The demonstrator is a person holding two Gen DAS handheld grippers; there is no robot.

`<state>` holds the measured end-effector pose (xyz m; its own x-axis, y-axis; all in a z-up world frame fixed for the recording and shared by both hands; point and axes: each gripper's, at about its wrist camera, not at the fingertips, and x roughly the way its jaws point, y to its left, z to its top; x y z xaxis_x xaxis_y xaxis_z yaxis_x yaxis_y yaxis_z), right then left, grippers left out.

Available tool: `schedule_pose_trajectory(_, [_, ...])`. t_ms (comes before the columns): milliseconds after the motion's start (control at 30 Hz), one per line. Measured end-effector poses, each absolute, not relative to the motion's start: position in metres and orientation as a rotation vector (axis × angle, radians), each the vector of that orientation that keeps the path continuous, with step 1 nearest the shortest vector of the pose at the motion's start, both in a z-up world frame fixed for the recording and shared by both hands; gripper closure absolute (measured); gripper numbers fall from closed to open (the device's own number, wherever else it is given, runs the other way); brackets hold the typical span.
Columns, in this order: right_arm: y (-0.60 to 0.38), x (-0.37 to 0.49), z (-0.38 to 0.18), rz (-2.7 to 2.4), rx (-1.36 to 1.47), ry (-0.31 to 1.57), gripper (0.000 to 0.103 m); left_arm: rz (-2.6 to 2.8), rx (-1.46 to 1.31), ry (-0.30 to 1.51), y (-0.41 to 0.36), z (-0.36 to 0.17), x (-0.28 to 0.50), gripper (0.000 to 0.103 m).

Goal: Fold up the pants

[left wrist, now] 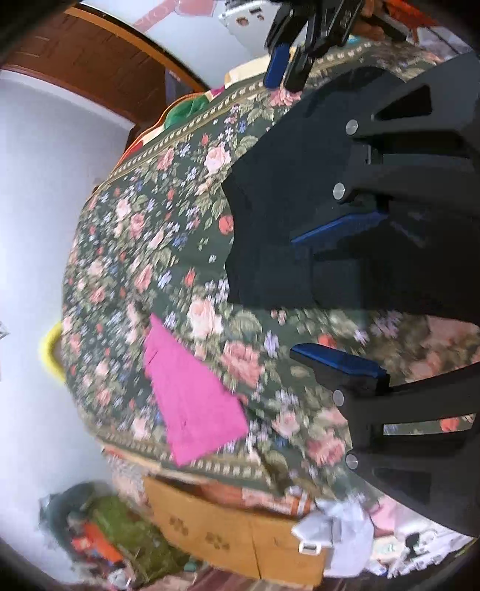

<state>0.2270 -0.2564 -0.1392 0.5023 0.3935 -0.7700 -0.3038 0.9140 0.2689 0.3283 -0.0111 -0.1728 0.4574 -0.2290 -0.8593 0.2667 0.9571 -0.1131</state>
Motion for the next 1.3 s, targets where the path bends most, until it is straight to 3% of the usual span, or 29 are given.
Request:
schedule_pose_trajectory(300, [-0.235, 0.271, -0.164, 0.457, 0.0, 1.049, 0.067, -0.343, 0.053, 1.166, -0.024, -0.209, 0.368, 0.048])
schedule_pose_trajectory(433, [-0.223, 0.276, -0.183, 0.446, -0.125, 1.088, 0.083, -0.329, 0.083, 1.174, -0.026, -0.221, 0.375, 0.048])
schedule_pose_trajectory(567, [-0.227, 0.277, -0.194, 0.442, -0.153, 1.083, 0.09, -0.291, 0.109, 1.138, -0.025, -0.225, 0.376, 0.046])
schedule_pose_trajectory(833, [-0.23, 0.28, -0.199, 0.432, -0.101, 1.102, 0.091, -0.23, 0.051, 1.139, -0.003, -0.232, 0.383, 0.046])
schedule_pose_trajectory(1167, [-0.233, 0.257, -0.156, 0.439, -0.137, 1.034, 0.089, -0.22, 0.15, 1.029, -0.006, -0.179, 0.351, 0.045])
schedule_pose_trajectory(1233, [-0.234, 0.25, -0.146, 0.447, -0.122, 1.014, 0.084, -0.232, 0.135, 1.011, -0.007, -0.169, 0.345, 0.04])
schedule_pose_trajectory(1300, [-0.235, 0.243, -0.135, 0.452, -0.104, 0.989, 0.071, -0.249, 0.108, 0.995, -0.008, -0.161, 0.338, 0.034])
